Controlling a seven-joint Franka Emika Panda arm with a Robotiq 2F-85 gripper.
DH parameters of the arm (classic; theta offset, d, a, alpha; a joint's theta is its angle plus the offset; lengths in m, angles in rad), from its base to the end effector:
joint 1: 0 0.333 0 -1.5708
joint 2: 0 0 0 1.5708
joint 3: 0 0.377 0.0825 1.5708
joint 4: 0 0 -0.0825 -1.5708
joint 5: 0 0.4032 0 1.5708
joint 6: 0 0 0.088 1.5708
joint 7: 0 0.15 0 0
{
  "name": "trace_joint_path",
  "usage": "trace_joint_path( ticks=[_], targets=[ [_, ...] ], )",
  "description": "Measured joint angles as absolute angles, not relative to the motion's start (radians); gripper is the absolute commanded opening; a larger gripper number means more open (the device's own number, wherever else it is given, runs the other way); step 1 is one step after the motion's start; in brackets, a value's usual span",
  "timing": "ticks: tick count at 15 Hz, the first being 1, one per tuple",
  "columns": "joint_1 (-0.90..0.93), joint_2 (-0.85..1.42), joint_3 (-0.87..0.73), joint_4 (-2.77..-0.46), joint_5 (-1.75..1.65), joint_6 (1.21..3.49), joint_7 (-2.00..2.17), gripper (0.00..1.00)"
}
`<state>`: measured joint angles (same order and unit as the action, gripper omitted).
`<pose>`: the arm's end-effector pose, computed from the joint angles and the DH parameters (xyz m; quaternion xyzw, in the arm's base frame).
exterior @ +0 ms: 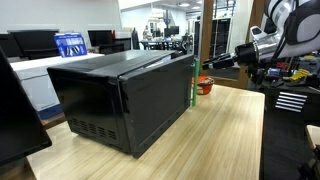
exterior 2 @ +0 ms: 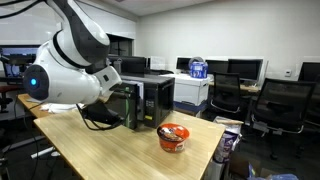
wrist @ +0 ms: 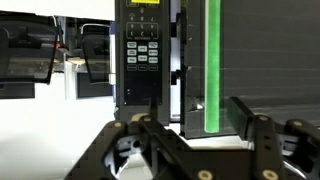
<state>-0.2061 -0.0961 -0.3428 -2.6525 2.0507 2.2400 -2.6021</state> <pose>0.4147 -0.1862 0.3059 -0.7988 -0.1048 -0.5854 0.0910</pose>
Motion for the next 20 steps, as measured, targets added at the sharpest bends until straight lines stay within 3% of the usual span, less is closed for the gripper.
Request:
trace_joint_path(
  ticks=[7,15,20],
  targets=[
    [-0.258,-0.199,-0.289,-2.714,2.083,2.289,-2.602,1.0],
    [-0.515,-0.281,0.116,-2.772,2.307,2.4,-2.602,1.0],
    [-0.539,-0.3,0.144,-2.782,2.31,2.412,-2.602,1.0]
  ],
)
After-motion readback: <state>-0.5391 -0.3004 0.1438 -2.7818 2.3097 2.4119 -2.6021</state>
